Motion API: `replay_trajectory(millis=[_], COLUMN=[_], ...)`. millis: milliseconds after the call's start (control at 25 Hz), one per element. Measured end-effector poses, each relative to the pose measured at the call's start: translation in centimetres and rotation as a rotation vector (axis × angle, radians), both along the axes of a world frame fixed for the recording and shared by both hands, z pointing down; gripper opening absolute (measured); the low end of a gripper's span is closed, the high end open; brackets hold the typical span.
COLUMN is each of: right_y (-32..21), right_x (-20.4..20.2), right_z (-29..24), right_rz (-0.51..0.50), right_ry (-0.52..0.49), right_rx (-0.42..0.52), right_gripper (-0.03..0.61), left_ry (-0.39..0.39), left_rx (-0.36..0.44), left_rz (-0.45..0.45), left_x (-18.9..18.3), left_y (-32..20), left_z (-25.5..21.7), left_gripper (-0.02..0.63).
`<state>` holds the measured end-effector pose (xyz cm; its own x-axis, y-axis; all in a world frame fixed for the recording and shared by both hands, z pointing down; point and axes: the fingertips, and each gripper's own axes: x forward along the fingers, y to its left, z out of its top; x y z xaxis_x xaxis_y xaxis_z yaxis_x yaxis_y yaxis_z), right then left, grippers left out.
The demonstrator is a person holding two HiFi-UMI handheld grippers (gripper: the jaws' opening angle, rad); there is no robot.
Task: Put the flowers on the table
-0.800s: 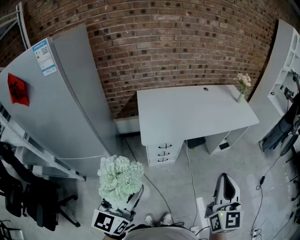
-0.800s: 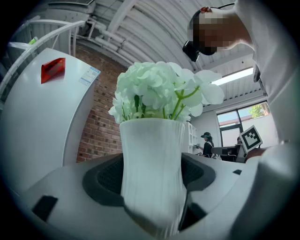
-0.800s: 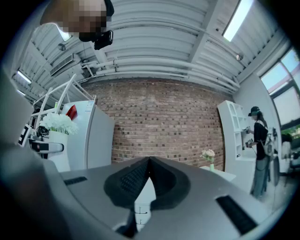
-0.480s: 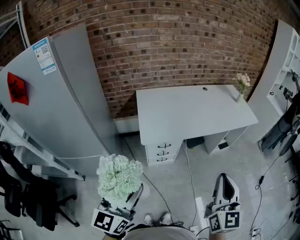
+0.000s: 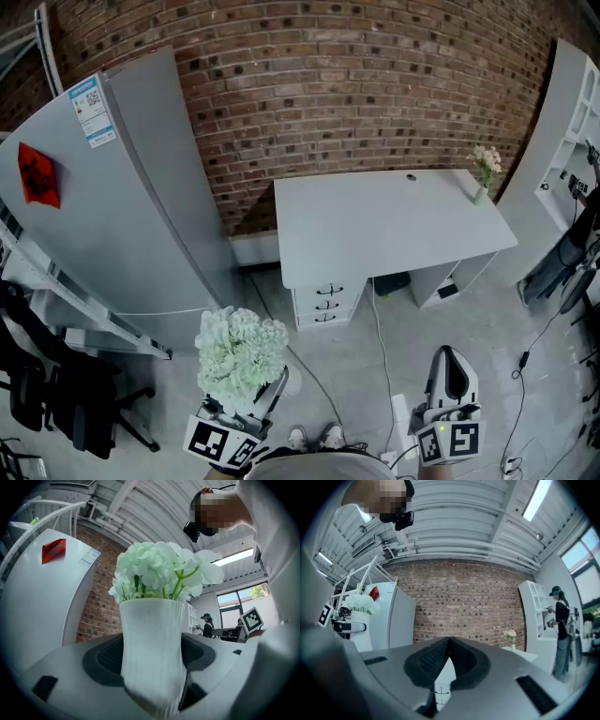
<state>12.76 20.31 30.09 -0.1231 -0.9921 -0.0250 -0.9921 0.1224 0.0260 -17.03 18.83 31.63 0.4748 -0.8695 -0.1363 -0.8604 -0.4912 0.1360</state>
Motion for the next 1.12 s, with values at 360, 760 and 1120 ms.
replay_trajectory(millis=[360, 760, 1120], right_y=[0.0, -0.5, -1.7], right_x=[1.0, 3.8, 4.8], right_z=[0.5, 1.3, 2.4], right_rz=[-0.012, -0.048, -0.088], right_ry=[-0.007, -0.018, -0.029], right_rx=[-0.013, -0.025, -0.041], right_gripper=[0.015, 0.015, 0.015], left_ry=[0.000, -0.020, -0.021], left_rx=[-0.006, 0.019, 0.029], left_rz=[-0.007, -0.031, -0.059], left_x=[1.1, 4.1, 5.5], left_y=[-0.1, -0.6, -1.2], left_z=[0.1, -0.5, -0.5], left_gripper=[0.351, 0.351, 0.351])
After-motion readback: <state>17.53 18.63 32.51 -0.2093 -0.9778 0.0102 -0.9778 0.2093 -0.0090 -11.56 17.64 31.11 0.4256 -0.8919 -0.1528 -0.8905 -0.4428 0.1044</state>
